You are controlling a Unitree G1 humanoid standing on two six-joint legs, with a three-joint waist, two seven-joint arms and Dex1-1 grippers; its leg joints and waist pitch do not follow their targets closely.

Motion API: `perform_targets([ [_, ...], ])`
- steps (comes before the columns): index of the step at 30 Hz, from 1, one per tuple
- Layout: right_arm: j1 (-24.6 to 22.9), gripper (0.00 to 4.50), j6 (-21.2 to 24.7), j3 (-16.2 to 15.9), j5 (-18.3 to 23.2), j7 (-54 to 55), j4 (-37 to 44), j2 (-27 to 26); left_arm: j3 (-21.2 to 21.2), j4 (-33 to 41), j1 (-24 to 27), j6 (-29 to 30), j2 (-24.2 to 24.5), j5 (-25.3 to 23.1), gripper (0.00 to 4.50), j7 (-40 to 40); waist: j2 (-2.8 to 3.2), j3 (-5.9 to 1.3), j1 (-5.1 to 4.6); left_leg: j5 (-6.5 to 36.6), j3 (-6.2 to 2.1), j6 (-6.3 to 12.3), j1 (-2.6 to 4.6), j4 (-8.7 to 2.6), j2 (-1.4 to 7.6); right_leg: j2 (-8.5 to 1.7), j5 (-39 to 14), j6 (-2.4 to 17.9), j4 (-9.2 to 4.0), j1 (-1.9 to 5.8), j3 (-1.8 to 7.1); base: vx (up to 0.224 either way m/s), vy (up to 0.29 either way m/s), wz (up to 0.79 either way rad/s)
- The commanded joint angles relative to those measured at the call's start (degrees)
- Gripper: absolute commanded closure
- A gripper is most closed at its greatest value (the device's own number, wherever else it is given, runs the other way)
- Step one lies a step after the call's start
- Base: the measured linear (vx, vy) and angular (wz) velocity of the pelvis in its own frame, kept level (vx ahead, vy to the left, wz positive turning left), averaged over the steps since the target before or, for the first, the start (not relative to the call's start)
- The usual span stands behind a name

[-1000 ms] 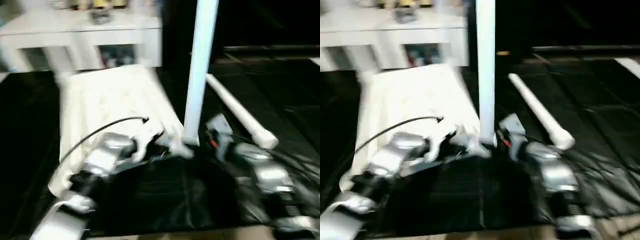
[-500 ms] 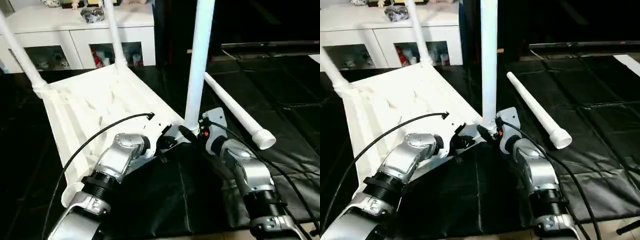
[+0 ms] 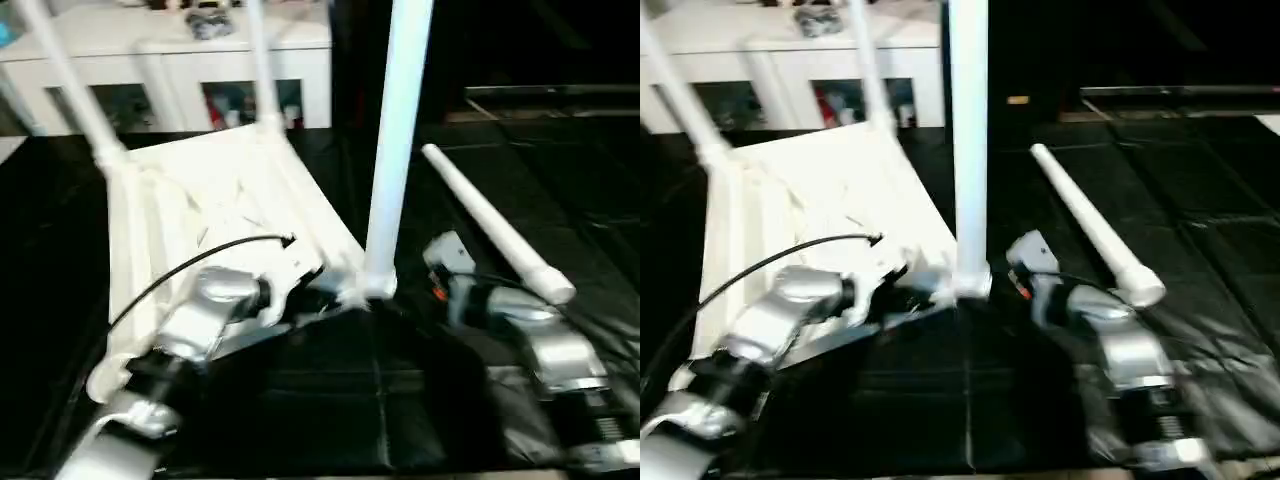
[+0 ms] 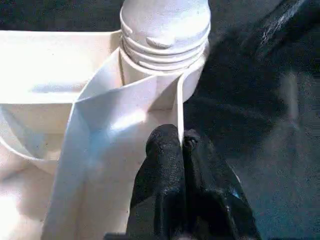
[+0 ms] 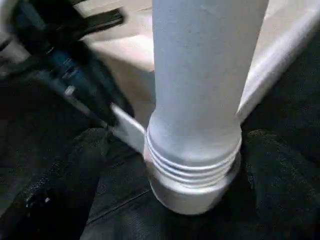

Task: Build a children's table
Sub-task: Rotate leg to tighten

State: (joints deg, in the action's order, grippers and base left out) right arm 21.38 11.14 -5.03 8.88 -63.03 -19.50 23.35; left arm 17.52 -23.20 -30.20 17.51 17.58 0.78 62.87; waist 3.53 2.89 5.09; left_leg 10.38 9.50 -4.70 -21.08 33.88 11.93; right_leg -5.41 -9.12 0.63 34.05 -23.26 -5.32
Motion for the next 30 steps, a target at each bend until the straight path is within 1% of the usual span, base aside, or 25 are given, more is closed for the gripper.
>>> perform_targets([
  [1, 1.15, 0.04, -1.55, -0.79, -0.27, -1.94, -0.74, 0.68, 1.58, 2.84, -0.88, -2.05, 0.09, 1.46, 4.5, 3.6, -0.44, -4.09, 0.01, 12.39, 0.35, 4.49, 0.51, -3.63, 1.0, -2.56, -12.78, 13.25, -3.88, 3.14, 2.44, 0.0, 0.0, 0.0],
  [2, 1.34, 0.04, -2.16, -1.01, -0.48, -2.41, -1.04, 1.05, 1.82, 2.74, -0.87, -2.31, 0.41, 1.36, 4.5, 4.14, -0.43, -4.08, 0.2, 12.27, 0.42, 4.38, 0.6, -3.63, 0.99, -2.51, -12.87, 13.37, -3.83, 3.09, 2.46, 0.0, 0.0, 0.0],
  [3, 2.13, 0.04, -4.4, -1.97, -1.04, -4.94, -2.19, 2.63, 3.05, 2.32, -0.75, -3.67, 1.91, 0.88, 4.5, 6.86, -0.78, -4.12, 0.31, 12.34, 0.41, 4.36, 0.63, -3.64, 1.04, -2.59, -13.24, 13.32, -3.88, 3.04, 2.41, 0.0, 0.0, 0.0],
  [4, 2.45, 0.04, -5.18, -2.36, -1.12, -6.12, -2.61, 3.23, 3.59, 2.15, -0.7, -4.29, 2.52, 0.65, 4.5, 8.08, -0.71, -4.02, 0.41, 12.52, 0.39, 4.33, 0.48, -3.7, 1.04, -2.56, -14.18, 12.99, -3.9, 3.16, 2.38, 0.0, 0.0, 0.0],
  [5, 2.78, 0.04, -5.75, -2.75, -1.08, -7.62, -2.97, 3.86, 4.07, 1.93, -0.7, -4.85, 3.04, 0.46, 4.5, 9.12, -0.87, -4.01, 0.56, 12.78, 0.43, 4.36, 0.51, -3.72, 1.09, -2.59, -14.78, 12.69, -3.96, 3.1, 2.43, 0.0, 0.0, 0.0],
  [7, 3.03, 0.04, -5.98, -3.23, -0.72, -9.53, -2.99, 4.5, 4.35, 1.63, -0.81, -5.19, 3.36, 0.34, 4.5, 9.74, -0.75, -3.98, 0.85, 12.86, 0.45, 4.39, 0.58, -3.71, 1.11, -2.6, -15.22, 12.66, -3.91, 3.04, 2.46, 0.0, 0.0, 0.0],
  [8, 3.2, 0.04, -6.21, -3.79, -0.2, -11.72, -2.8, 5.21, 4.58, 1.25, -0.99, -5.54, 3.6, 0.15, 4.5, 10.17, -0.97, -3.99, 0.91, 12.76, 0.44, 4.47, 0.52, -3.7, 1.11, -2.59, -15.27, 12.49, -3.91, 3.14, 2.46, 0.0, 0.0, 0.0],
  [9, 3.23, 0.04, -6.4, -3.96, -0.04, -12.32, -2.7, 5.36, 4.62, 1.02, -1.12, -5.69, 3.61, 0.02, 4.5, 10.15, -0.91, -4.04, 1.11, 12.42, 0.44, 4.63, 0.5, -3.67, 1.13, -2.63, -15.02, 12.5, -3.78, 3.14, 2.46, 0.0, 0.0, 0.0],
  [10, 3.21, 0.04, -6.73, -4.1, -0.04, -12.61, -2.61, 5.43, 4.64, 0.72, -1.28, -5.69, 3.55, -0.17, 4.5, 9.94, -0.92, -4.03, 1.14, 12.07, 0.42, 4.72, 0.38, -3.65, 1.11, -2.64, -14.98, 12.43, -3.77, 3.16, 2.46, 0.0, 0.0, 0.0],
  [12, 3.23, 0.04, -7.45, -4.42, 0.03, -13.53, -2.72, 5.52, 4.8, 0.08, -1.6, -5.88, 3.46, -0.41, 4.5, 9.64, -0.95, -4.09, 1.19, 11.66, 0.38, 4.66, 0.4, -3.63, 1.13, -2.68, -14.81, 12.41, -3.74, 3.18, 2.45, 0.0, 0.0, 0.0],
  [13, 3.23, 0.04, -7.67, -4.63, 0.0, -13.77, -2.79, 5.6, 4.91, -0.17, -1.75, -5.76, 3.42, -0.55, 4.5, 9.34, -0.91, -4.11, 1.17, 11.41, 0.34, 4.67, 0.25, -3.63, 1.1, -2.68, -14.73, 12.39, -3.69, 3.25, 2.43, 0.0, 0.0, 0.0],
  [14, 3.15, 0.04, -7.67, -5.01, 0.19, -14.31, -2.75, 5.85, 4.9, -0.84, -2.1, -5.55, 3.19, -0.93, 4.5, 8.31, -0.95, -4.13, 1.16, 11.47, 0.38, 4.72, 0.33, -3.58, 1.03, -2.59, -14.85, 12.34, -3.77, 3.19, 2.41, 0.0, 0.0, 0.0],
  [16, 2.87, 0.04, -7.67, -5.2, 0.51, -14.46, -2.48, 5.96, 4.92, -1.04, -2.1, -5.59, 3.11, -0.87, 4.5, 8.31, -1.06, -4.12, 1.16, 11.47, 0.4, 4.76, 0.32, -3.57, 1.02, -2.6, -15.0, 12.32, -3.78, 3.23, 2.43, 0.0, 0.0, 0.0],
  [18, 2.85, 0.04, -7.99, -5.15, 0.73, -14.68, -2.65, 5.71, 5.04, -1.04, -1.99, -5.93, 3.28, -0.66, 4.5, 9.19, -0.92, -4.09, 1.18, 11.53, 0.35, 4.65, 0.31, -3.61, 1.04, -2.64, -16.05, 12.0, -3.89, 3.2, 2.39, 0.0, 0.0, 0.0],
  [22, 3.58, 0.04, -9.07, -5.34, 0.55, -14.16, -3.85, 4.07, 5.6, -0.6, -1.56, -6.93, 3.8, -0.39, 4.5, 11.15, -0.98, -4.15, 1.09, 11.44, 0.29, 4.59, 0.18, -3.62, 0.99, -2.64, -16.26, 11.69, -3.87, 3.25, 2.33, 0.0, 0.0, 0.0],
  [23, 4.0, 0.04, -9.45, -5.38, 0.49, -13.67, -4.49, 3.43, 5.72, -0.41, -1.49, -6.95, 3.9, -0.31, 4.5, 11.41, -1.07, -4.19, 1.03, 11.21, 0.32, 4.61, 0.18, -3.6, 1.0, -2.61, -15.84, 11.83, -3.86, 3.22, 2.32, 0.0, 0.0, 0.0],
  [25, 4.24, 0.04, -9.62, -5.38, 0.5, -13.43, -4.87, 3.08, 5.82, -0.4, -1.5, -7.0, 3.96, -0.24, 4.5, 11.49, -0.97, -4.23, 1.08, 10.82, 0.33, 4.7, 0.24, -3.56, 1.03, -2.57, -15.06, 12.23, -3.72, 3.17, 2.32, 0.0, 0.0, 0.0],
  [26, 4.57, 0.04, -9.62, -5.71, 0.49, -13.81, -5.35, 2.87, 6.02, -0.26, -1.44, -7.09, 4.15, -0.24, 4.5, 11.73, -1.06, -4.27, 1.11, 10.48, 0.32, 4.79, 0.23, -3.55, 1.07, -2.57, -14.28, 12.55, -3.58, 3.2, 2.34, 0.0, 0.0, 0.0],
  [28, 4.7, 0.04, -9.49, -5.98, 0.63, -14.36, -5.54, 2.85, 6.11, -0.13, -1.35, -7.15, 4.27, -0.28, 4.5, 11.88, -0.92, -4.24, 1.16, 10.47, 0.34, 4.86, 0.29, -3.55, 1.1, -2.53, -13.9, 12.83, -3.56, 3.16, 2.33, 0.0, 0.0, 0.0],
  [30, 4.88, 0.04, -8.99, -6.17, 1.04, -15.15, -5.89, 2.71, 6.17, -0.07, -1.23, -7.3, 4.42, -0.31, 4.5, 12.04, -0.92, -4.24, 1.24, 10.74, 0.35, 4.82, 0.26, -3.55, 1.1, -2.55, -13.69, 12.91, -3.49, 3.19, 2.37, 0.0, 0.0, 0.0],
])
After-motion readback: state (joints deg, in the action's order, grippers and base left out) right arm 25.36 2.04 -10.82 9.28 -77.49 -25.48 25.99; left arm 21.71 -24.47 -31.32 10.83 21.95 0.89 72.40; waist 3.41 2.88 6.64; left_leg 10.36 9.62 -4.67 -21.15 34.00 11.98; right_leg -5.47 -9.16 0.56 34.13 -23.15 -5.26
